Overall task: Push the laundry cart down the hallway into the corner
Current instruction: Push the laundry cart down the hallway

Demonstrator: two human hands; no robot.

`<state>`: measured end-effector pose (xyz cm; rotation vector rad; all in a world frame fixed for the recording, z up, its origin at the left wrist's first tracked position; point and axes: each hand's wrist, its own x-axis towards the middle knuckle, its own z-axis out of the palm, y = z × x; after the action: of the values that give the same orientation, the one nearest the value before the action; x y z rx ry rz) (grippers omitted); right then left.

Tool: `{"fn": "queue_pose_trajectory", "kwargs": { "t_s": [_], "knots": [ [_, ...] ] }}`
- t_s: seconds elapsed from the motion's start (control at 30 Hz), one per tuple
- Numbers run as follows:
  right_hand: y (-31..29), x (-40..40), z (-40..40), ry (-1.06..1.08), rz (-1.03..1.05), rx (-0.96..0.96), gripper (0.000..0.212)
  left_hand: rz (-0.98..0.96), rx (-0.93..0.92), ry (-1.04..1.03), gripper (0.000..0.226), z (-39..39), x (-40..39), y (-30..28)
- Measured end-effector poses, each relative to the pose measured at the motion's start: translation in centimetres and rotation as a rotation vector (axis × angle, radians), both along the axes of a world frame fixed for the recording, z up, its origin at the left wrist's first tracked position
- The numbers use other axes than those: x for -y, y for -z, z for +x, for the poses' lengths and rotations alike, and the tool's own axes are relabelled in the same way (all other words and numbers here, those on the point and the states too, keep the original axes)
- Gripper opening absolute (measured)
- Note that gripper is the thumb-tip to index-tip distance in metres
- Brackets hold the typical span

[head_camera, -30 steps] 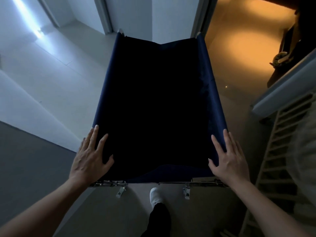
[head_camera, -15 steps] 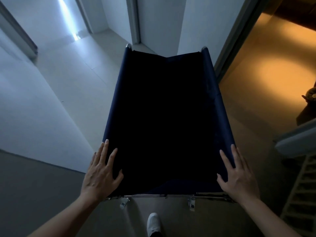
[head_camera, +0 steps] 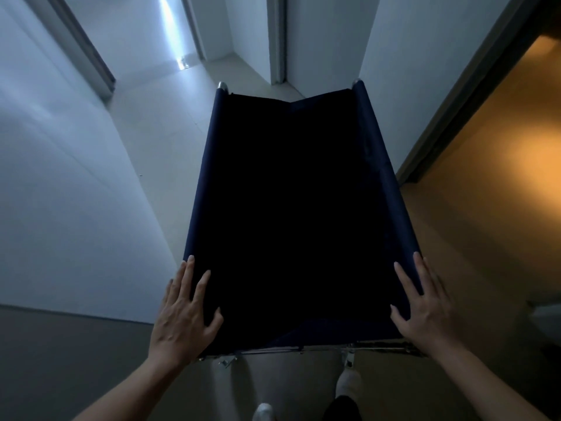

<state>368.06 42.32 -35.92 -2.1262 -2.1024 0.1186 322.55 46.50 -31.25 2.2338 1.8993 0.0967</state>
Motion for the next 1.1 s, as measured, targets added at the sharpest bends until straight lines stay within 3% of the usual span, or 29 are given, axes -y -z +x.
{"fn": "queue_pose_trajectory", "kwargs": {
  "t_s": [0.57,1.1],
  "knots": [
    [0.2,-17.3,5.7,-0.259,-0.021,0.005,0.102,-0.012,-0.07,-0.273,0.086,5.8,-5.6,0.7],
    [0.2,-28.1,4.4,-0.418,-0.035,0.027,0.103,-0.002,-0.063,-0.446,0.084,6.5,-8.3,1.4]
  ]
}}
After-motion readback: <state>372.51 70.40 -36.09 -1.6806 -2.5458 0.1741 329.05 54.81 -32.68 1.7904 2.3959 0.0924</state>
